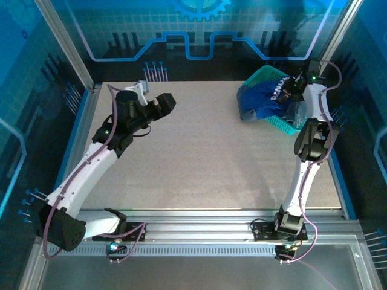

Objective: Fold and stack the t-shirts

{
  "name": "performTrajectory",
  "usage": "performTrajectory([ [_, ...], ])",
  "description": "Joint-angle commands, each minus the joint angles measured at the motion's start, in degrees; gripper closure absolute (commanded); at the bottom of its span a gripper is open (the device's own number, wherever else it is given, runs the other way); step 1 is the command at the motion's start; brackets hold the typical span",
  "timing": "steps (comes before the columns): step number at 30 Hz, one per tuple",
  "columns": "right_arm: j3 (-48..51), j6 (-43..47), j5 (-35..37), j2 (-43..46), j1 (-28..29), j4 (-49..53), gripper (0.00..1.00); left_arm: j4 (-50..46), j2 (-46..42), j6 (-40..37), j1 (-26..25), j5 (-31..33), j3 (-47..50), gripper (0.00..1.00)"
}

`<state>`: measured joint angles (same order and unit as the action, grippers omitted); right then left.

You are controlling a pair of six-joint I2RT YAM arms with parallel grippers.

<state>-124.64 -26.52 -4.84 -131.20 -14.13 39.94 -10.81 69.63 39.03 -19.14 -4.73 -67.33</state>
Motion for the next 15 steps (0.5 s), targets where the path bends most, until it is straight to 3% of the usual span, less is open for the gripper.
performTrajectory([
  [1, 2.2, 0.1, 2.3, 9.4, 1.9, -5.5, 1.0, -2.1, -2.0, -0.8, -0.2, 1.6, 0.4, 0.2],
  [8, 2.3, -2.7, 4.4, 24.4, 6.7, -9.3, 1.0, -3.0, -1.8, -1.6, -0.2, 4.4, -0.2, 0.22],
  [15, -3.4, -2.1, 1.6, 31.9, 15.7, -9.0, 1.0, -5.9, -0.9, -4.1, -0.1, 8.7, -2.7, 0.22],
])
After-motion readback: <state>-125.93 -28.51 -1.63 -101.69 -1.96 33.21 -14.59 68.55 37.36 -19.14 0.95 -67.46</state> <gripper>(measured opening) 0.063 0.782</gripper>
